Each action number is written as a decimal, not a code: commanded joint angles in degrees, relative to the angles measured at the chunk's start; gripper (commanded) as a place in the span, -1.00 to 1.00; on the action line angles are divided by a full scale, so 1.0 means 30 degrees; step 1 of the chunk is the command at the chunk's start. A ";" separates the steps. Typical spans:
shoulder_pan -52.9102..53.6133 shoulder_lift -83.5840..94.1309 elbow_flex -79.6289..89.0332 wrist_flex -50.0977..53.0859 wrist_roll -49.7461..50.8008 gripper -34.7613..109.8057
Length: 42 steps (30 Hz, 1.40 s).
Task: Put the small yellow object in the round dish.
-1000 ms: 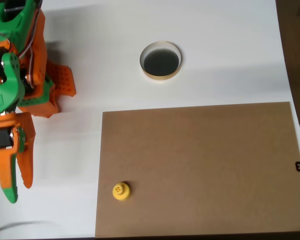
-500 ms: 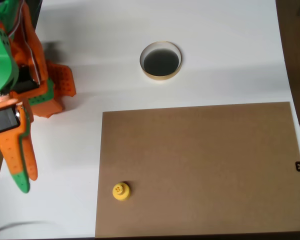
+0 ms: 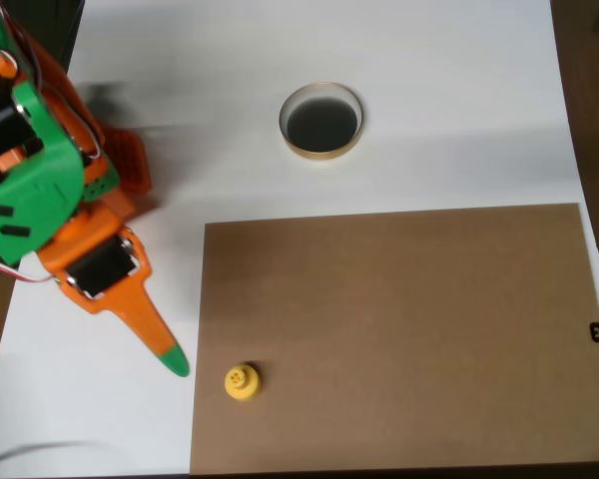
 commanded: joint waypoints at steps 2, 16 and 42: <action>-0.0205 -0.2695 -0.2432 -0.0117 -0.0205 -0.12; -0.1172 -1.2803 -0.8291 0.1318 0.0996 -0.09; -0.2109 -1.9482 -1.1133 0.0205 0.2490 -0.29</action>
